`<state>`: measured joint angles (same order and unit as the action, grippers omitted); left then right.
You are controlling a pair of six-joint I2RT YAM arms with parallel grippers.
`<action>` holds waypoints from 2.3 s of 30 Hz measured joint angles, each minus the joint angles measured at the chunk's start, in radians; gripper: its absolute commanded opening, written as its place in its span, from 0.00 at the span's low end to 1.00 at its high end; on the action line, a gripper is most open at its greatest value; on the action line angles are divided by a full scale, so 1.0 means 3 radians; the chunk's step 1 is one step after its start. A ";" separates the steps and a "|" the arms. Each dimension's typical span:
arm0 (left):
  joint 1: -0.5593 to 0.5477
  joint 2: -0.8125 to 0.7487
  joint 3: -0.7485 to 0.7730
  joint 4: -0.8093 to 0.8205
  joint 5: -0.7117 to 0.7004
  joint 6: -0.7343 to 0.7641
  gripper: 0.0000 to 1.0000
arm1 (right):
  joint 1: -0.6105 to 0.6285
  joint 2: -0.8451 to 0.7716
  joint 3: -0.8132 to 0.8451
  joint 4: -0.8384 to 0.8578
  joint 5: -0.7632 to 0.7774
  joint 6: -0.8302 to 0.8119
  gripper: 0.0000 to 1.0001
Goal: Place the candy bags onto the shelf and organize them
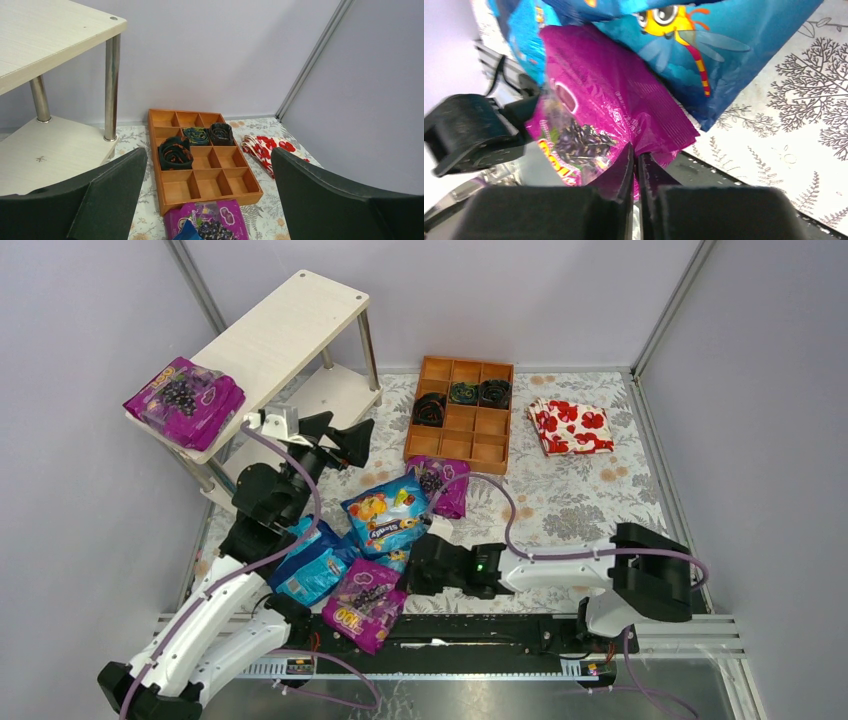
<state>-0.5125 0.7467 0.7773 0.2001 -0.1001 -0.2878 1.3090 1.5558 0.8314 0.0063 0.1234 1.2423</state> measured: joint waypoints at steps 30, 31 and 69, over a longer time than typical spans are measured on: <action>0.0000 0.0313 0.0043 -0.0092 0.0062 -0.0187 0.99 | -0.1429 -0.1428 -0.0064 -0.0345 0.0128 -0.2007 0.00; 0.0000 0.0383 0.0071 -0.0103 0.0092 -0.0214 0.99 | -0.1507 -0.1436 -0.0064 -0.0345 0.0090 -0.2033 0.00; -0.0009 0.2076 0.0660 -0.0692 0.1906 -0.1212 0.99 | -0.2809 -0.0982 -0.0253 -0.0788 -0.0304 -0.2071 0.88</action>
<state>-0.5152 1.3697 0.9752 -0.0074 0.4717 -0.6514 0.4664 1.2613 0.7555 -0.2302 0.0322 0.6209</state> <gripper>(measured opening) 0.988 0.810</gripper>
